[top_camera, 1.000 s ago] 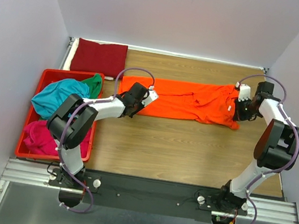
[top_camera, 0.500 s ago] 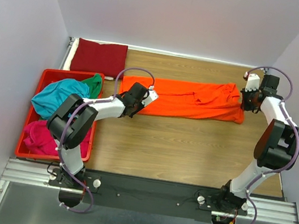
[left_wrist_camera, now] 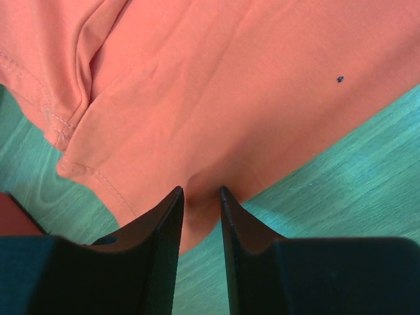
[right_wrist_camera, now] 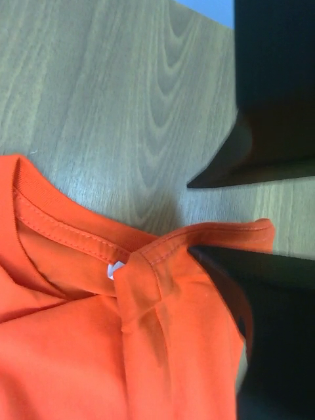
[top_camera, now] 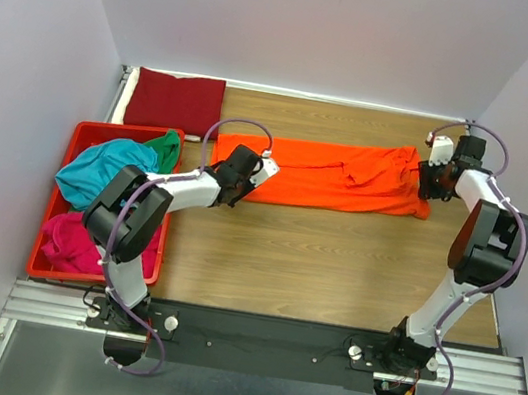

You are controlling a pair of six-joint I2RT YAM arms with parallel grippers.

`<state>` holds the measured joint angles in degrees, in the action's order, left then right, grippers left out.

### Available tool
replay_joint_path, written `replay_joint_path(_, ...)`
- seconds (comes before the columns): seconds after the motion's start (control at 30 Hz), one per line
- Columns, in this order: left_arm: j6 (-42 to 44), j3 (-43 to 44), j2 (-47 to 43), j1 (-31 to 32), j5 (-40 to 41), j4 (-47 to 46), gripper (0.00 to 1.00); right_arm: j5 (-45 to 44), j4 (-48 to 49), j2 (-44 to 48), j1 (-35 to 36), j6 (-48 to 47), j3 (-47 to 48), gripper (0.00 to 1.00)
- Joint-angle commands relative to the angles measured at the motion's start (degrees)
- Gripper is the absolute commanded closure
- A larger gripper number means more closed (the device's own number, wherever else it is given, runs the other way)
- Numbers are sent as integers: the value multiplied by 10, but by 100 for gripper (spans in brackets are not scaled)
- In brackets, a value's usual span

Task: Fold and stack the t-shirts
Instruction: Fold the tshirt

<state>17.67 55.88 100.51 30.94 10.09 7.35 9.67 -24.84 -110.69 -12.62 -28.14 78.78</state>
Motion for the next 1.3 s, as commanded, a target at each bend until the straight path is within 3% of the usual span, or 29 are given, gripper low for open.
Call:
replay_joint_path(0.0,-15,5,-13,-4,9,16,62,2,35,31,-5,4,-20,51)
replay_joint_path(0.1,-15,-1,-49,-4,14,2,55,43,35,49,-1,4,-21,45)
replay_joint_path(0.33,-11,-33,-139,-2,27,-42,48,219,4,63,54,-33,4,45)
replay_joint_path(0.4,-5,-52,-176,-1,46,-66,47,235,-23,38,90,-43,35,45)
replay_joint_path(0.5,1,-83,-228,-2,69,-107,47,177,-29,-5,149,-21,77,46)
replay_joint_path(0.53,9,-109,-272,-2,86,-140,45,138,-28,-54,183,30,123,45)
replay_joint_path(0.73,19,-134,-316,-3,99,-173,42,42,-30,-113,214,86,205,45)
replay_joint_path(1.27,25,-123,-304,-2,80,-165,42,-26,-48,-97,253,68,135,46)
